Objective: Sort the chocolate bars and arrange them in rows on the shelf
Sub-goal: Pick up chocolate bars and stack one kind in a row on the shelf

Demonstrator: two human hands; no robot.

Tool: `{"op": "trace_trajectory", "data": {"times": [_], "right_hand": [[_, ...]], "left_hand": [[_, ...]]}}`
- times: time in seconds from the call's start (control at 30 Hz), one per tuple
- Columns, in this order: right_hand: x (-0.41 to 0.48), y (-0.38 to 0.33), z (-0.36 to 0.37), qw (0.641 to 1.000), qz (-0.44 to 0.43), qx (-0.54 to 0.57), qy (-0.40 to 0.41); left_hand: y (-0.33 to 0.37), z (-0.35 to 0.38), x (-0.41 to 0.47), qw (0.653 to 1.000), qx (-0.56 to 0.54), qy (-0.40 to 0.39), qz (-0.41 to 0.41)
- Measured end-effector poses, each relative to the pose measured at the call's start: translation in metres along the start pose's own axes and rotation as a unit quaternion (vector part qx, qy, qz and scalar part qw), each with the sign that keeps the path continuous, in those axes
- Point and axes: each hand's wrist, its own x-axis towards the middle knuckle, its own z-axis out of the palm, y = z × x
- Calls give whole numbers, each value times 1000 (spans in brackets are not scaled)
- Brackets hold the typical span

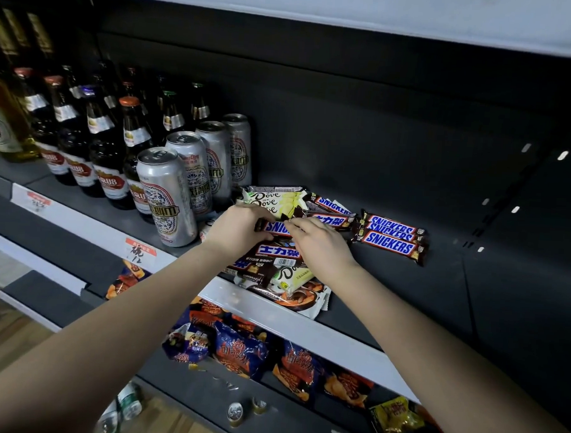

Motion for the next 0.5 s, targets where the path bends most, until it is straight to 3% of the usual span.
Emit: {"op": "trace_trajectory", "data": {"times": [0.17,0.23,0.5], "right_hand": [[-4,2,3,998,33,43,44],[-4,1,-3,996,43,73,15],[-9,0,-5,999,52,14,1]], "left_hand": [[0,4,3,999,-9,-17,-26],[-2,6,3,999,-12,-12,-35],[2,3,0,1000,-11,-16,-13]]}}
